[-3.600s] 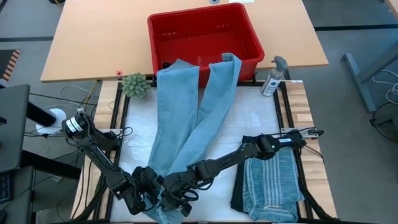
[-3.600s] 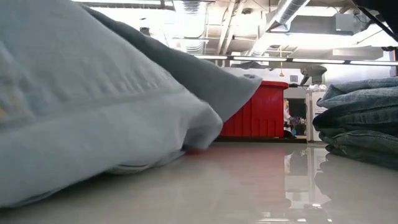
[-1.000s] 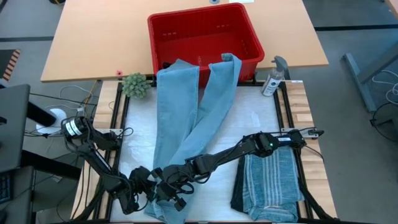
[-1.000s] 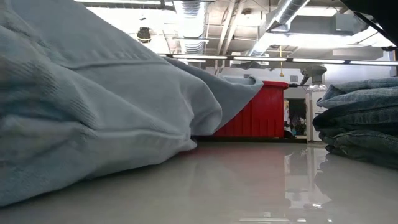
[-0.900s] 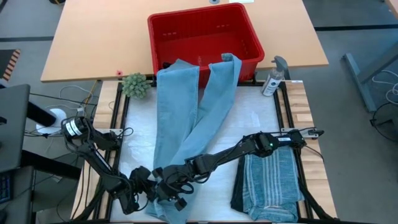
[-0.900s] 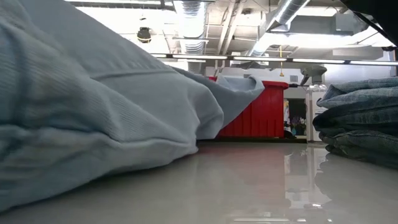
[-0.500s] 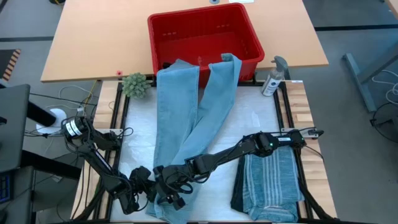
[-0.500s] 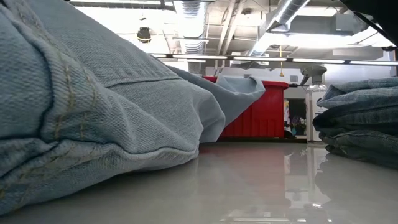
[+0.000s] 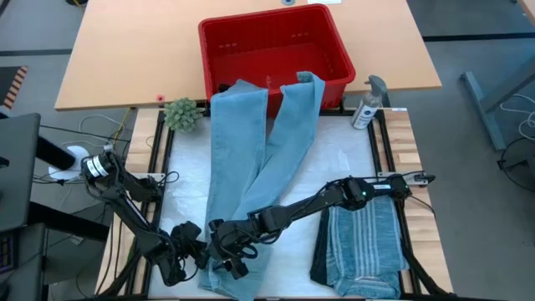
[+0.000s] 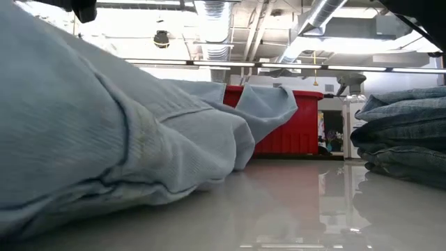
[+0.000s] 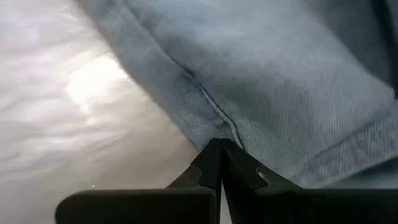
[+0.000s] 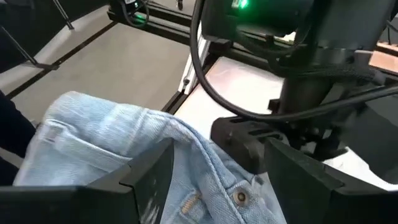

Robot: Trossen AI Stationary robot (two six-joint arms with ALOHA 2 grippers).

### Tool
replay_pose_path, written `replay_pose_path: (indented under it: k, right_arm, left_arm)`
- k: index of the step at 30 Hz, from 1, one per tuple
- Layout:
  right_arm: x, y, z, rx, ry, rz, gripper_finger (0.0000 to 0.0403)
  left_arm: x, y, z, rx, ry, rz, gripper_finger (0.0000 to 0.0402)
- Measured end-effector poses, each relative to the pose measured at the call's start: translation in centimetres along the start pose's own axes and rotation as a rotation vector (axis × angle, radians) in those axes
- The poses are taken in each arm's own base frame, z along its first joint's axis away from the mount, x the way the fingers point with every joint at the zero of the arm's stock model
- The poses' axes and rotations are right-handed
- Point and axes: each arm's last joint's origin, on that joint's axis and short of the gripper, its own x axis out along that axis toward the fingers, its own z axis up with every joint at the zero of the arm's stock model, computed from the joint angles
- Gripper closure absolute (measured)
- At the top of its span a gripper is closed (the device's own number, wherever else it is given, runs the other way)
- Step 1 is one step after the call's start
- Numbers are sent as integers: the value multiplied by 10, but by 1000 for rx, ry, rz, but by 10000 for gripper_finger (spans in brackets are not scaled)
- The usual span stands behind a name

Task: Fold Laundry from Bin
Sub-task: Fold the light blue denim pants

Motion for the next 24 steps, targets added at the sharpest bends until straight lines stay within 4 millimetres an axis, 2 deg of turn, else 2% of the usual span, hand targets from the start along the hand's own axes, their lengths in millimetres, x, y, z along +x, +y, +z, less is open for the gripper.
replay_pose_path:
  k: [5, 8, 13, 16, 20, 24]
  right_arm:
    - [-1, -7, 0, 1, -8, -15, 127]
    - [3, -12, -9, 4, -10, -23, 127]
    - [0, -14, -16, -12, 83, -18, 127]
    - [-24, -10, -3, -103, 185, -21, 127]
    - [-81, -5, 13, -207, 443, -169, 127]
    - [-113, -13, -11, -184, 801, -174, 127]
  left_arm:
    - [-15, 1, 8, -7, 66, 24, 401]
    - [-25, 0, 15, -21, 70, -1, 401]
    - [-39, 0, 26, 5, 49, -33, 401]
    - [-43, 3, 30, 20, 32, -14, 401]
    - [-44, 4, 31, 25, 29, -8, 401]
    - [-45, 5, 30, 33, 28, -12, 401]
